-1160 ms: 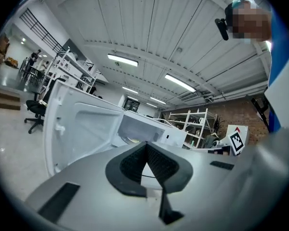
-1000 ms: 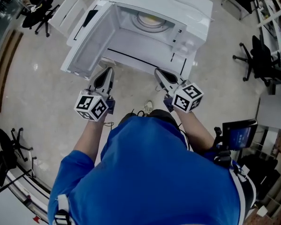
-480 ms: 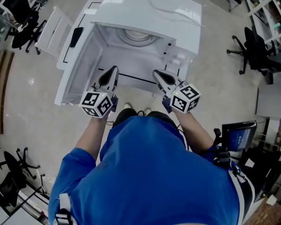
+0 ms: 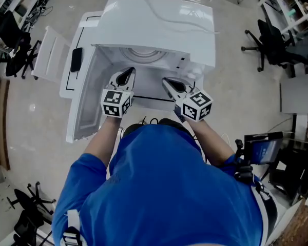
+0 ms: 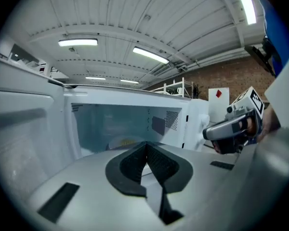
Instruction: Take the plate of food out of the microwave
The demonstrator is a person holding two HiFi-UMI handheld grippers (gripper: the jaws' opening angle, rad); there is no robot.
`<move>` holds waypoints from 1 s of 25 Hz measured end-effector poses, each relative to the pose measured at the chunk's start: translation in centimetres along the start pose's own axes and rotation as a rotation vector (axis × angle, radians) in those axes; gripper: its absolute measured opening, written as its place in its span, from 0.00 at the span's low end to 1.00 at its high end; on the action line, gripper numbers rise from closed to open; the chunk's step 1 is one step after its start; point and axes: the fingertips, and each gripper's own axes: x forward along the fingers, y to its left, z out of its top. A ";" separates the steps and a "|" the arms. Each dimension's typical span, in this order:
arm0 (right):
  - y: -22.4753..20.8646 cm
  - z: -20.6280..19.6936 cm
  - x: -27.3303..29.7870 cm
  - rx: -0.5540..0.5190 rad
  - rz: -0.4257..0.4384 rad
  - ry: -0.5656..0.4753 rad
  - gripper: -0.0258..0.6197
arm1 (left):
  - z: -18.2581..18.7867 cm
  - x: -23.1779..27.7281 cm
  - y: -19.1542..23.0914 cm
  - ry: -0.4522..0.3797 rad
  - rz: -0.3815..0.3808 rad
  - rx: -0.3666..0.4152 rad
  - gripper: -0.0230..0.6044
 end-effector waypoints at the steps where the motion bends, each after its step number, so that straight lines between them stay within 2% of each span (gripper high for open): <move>1: -0.1 0.0 0.2 -0.004 -0.005 0.002 0.04 | -0.2 0.8 0.0 0.020 -0.007 0.053 0.05; 6: -0.6 -0.1 0.9 -0.023 -0.026 0.005 0.04 | -3.0 4.9 0.1 0.155 -0.054 0.407 0.05; 10: -0.9 -0.1 0.9 -0.013 -0.041 -0.001 0.04 | -3.7 7.3 0.9 0.212 -0.050 0.543 0.06; 13: -1.3 -0.1 0.6 0.015 -0.056 -0.013 0.04 | -4.5 9.1 0.8 0.263 -0.079 0.689 0.16; 15: -1.3 0.0 0.3 0.020 -0.067 -0.017 0.04 | -5.5 10.1 0.6 0.299 -0.109 0.788 0.19; 18: -1.3 0.2 -0.1 0.021 -0.078 -0.022 0.04 | -6.5 11.3 0.6 0.331 -0.127 0.885 0.19; 25: -2.0 0.4 -1.3 0.027 -0.116 -0.025 0.04 | -7.2 13.1 1.0 0.371 -0.143 1.029 0.19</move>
